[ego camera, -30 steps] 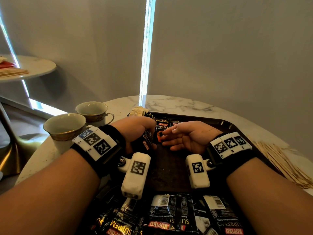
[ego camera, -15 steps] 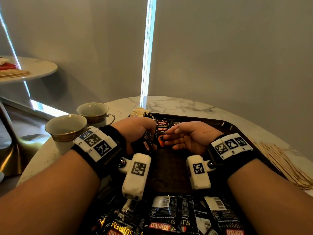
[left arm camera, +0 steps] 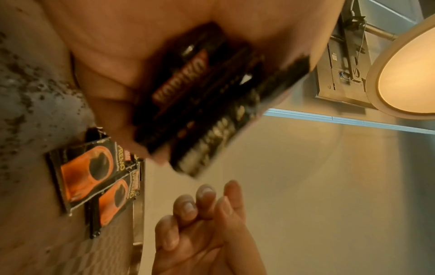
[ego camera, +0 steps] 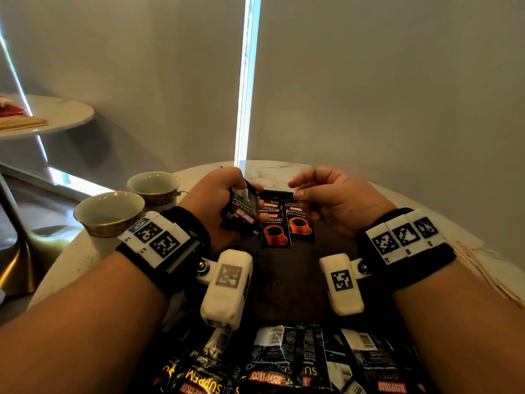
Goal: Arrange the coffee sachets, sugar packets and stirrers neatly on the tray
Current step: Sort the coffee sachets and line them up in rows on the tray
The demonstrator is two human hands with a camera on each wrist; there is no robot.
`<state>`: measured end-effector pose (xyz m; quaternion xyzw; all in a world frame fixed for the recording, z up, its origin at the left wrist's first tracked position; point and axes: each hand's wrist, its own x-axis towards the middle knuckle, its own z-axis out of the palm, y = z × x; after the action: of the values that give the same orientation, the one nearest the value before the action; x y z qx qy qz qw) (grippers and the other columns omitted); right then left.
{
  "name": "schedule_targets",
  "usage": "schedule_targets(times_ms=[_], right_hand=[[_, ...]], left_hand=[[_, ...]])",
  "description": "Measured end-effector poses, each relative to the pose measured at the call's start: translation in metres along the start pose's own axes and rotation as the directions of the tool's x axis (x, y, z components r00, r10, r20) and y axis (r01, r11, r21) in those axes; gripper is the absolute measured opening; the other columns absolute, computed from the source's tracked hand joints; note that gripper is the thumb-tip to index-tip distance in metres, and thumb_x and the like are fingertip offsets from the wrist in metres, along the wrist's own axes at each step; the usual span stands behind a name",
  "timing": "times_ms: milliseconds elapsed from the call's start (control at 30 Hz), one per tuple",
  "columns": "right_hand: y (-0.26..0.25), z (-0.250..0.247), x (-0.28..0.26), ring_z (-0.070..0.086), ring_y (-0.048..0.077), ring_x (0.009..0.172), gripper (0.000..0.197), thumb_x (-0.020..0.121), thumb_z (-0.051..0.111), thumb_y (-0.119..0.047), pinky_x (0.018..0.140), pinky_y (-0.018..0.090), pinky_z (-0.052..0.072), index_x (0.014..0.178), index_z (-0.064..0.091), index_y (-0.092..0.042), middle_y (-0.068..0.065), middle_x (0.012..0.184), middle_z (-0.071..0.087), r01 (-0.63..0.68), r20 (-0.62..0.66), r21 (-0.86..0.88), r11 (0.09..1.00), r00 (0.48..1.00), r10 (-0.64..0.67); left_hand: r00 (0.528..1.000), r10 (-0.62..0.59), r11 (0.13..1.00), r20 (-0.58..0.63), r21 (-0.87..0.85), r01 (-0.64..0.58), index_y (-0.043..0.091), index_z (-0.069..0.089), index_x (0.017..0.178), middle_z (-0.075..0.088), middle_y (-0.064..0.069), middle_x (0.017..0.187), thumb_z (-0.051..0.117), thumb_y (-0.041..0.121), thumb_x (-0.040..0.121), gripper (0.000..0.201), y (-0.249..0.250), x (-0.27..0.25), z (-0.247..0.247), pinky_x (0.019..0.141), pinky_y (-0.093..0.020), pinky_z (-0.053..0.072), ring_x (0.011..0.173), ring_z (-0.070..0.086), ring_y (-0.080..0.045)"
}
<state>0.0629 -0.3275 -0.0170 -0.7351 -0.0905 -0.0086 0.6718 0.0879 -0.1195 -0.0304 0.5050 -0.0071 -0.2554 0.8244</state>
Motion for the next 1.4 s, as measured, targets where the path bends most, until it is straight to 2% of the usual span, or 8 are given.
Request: schedule_targets(times_ms=[233,367,467,667,833,967,1200,1400], right_hand=[[-0.012,0.008,-0.009,0.067,0.012,0.078,0.043,0.08,0.066,0.012,0.072,0.031,0.056,0.092,0.078,-0.027,-0.001,0.091,0.072,0.1,0.133,-0.159,0.982,0.988,-0.079],[-0.012,0.012,-0.011,0.066,0.043,0.094,0.045,0.082,0.064,0.014,0.094,0.065,0.049,0.09,0.079,-0.027,0.003,0.089,0.076,0.11,0.104,-0.217,0.97,0.991,-0.089],[-0.011,0.011,-0.012,0.064,0.035,0.085,0.042,0.084,0.063,0.012,0.094,0.069,0.046,0.087,0.079,-0.027,-0.001,0.08,0.075,0.103,0.088,-0.239,0.966,0.993,-0.084],[-0.011,0.012,-0.013,0.061,0.029,0.084,0.044,0.084,0.065,0.008,0.091,0.064,0.048,0.08,0.081,-0.033,-0.005,0.074,0.072,0.097,0.084,-0.28,0.955,0.994,-0.076],[-0.01,0.01,-0.011,0.072,0.014,0.079,0.024,0.079,0.069,-0.002,0.067,0.025,0.055,0.081,0.08,-0.023,0.003,0.087,0.077,0.132,0.077,-0.194,0.972,0.99,-0.119],[-0.004,0.003,-0.003,0.066,0.045,0.096,0.013,0.077,0.075,-0.019,0.088,0.056,0.051,0.087,0.081,-0.025,0.008,0.099,0.076,0.138,-0.069,-0.146,0.98,0.986,-0.149],[0.024,-0.031,0.014,0.05,0.012,0.058,0.007,0.089,0.068,-0.009,0.046,0.024,0.035,0.083,0.065,-0.012,0.005,0.075,0.065,-0.023,-0.407,0.092,0.995,0.911,0.059],[0.054,-0.04,0.015,0.046,0.012,0.051,0.004,0.091,0.059,-0.004,0.039,0.022,0.031,0.093,0.058,-0.008,0.004,0.07,0.049,-0.296,-0.316,0.14,0.945,0.891,0.326]], left_hand=[[0.999,0.032,0.998,0.044,0.058,-0.034,0.004,0.057,0.131,0.067,-0.022,0.111,0.053,0.014,0.096,0.037,0.004,-0.005,0.002,0.057,-0.037,0.059,0.075,0.071,-0.03],[0.998,-0.018,0.994,0.067,0.109,0.011,0.002,0.055,0.131,0.069,-0.022,0.106,0.059,0.019,0.093,0.041,0.003,-0.006,0.002,0.055,-0.036,0.057,0.074,0.073,-0.03],[0.998,-0.026,0.991,0.065,0.131,0.018,0.001,0.056,0.129,0.07,-0.021,0.101,0.061,0.019,0.091,0.042,0.003,-0.006,0.002,0.054,-0.035,0.057,0.072,0.073,-0.029],[0.997,-0.034,0.987,0.063,0.162,0.023,0.001,0.055,0.129,0.071,-0.019,0.095,0.063,0.022,0.09,0.045,0.001,-0.003,0.0,0.056,-0.036,0.057,0.072,0.073,-0.029],[0.993,-0.08,0.984,0.085,0.163,0.066,0.005,0.053,0.133,0.07,-0.022,0.111,0.065,0.036,0.089,0.055,0.001,0.001,-0.002,0.063,-0.041,0.057,0.086,0.072,-0.035],[0.995,-0.085,0.991,0.052,0.104,0.079,0.01,0.059,0.12,0.069,-0.014,0.096,0.056,0.039,0.097,0.037,0.001,0.003,-0.002,0.056,-0.04,0.056,0.075,0.07,-0.029],[0.997,-0.013,0.995,-0.072,0.094,0.02,0.02,0.054,0.124,0.057,-0.009,0.1,0.052,0.052,0.099,0.041,0.003,0.006,0.0,0.057,-0.057,0.058,0.083,0.068,-0.03],[0.988,0.104,0.991,-0.11,0.093,-0.094,0.022,0.05,0.126,0.056,-0.008,0.093,0.061,0.045,0.096,0.039,0.0,0.009,0.002,0.046,-0.032,0.053,0.065,0.061,-0.021]])
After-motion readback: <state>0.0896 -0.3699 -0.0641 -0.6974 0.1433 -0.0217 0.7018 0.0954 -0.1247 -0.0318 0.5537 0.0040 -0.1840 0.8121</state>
